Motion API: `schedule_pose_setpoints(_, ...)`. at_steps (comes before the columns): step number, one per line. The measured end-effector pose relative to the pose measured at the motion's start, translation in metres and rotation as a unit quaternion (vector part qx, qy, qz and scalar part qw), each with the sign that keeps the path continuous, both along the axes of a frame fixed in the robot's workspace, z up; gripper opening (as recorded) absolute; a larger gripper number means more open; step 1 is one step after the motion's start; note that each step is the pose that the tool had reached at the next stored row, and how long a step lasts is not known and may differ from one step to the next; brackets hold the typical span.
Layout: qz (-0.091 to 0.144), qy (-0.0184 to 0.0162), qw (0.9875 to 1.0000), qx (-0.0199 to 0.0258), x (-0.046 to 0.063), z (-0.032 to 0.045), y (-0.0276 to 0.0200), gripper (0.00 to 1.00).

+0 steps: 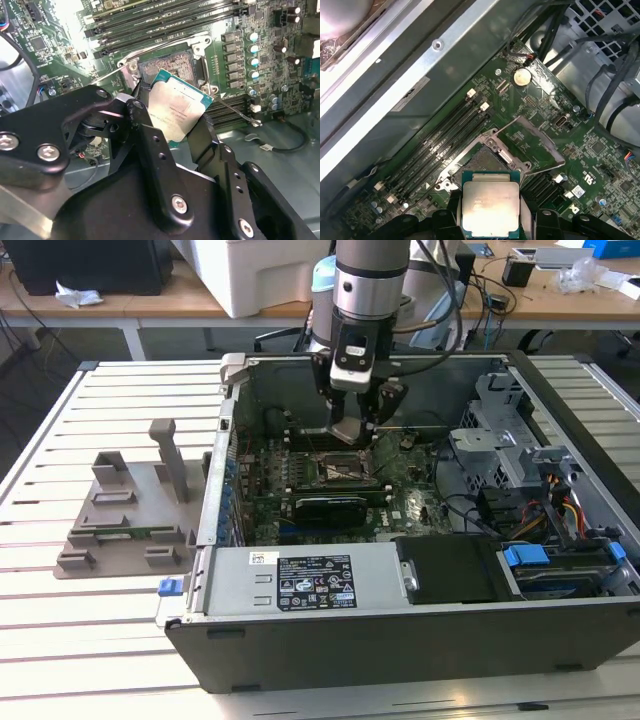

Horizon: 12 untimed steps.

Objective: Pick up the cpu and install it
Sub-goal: 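Place the cpu into insertion slot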

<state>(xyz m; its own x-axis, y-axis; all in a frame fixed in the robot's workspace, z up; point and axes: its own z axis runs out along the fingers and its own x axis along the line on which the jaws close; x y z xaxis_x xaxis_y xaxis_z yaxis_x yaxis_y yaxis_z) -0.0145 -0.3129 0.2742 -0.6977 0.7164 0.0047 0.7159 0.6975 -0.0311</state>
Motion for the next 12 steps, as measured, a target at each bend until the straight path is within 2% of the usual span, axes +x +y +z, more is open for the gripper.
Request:
schedule_pose_setpoints(7, -0.025, 0.0, 0.9997, 0.0, 0.0, 0.0, 0.0, 0.55)
schedule_pose_setpoints(12, -0.046, 0.0, 0.9989, -0.0001, 0.0, 0.0, 0.0, 0.55)
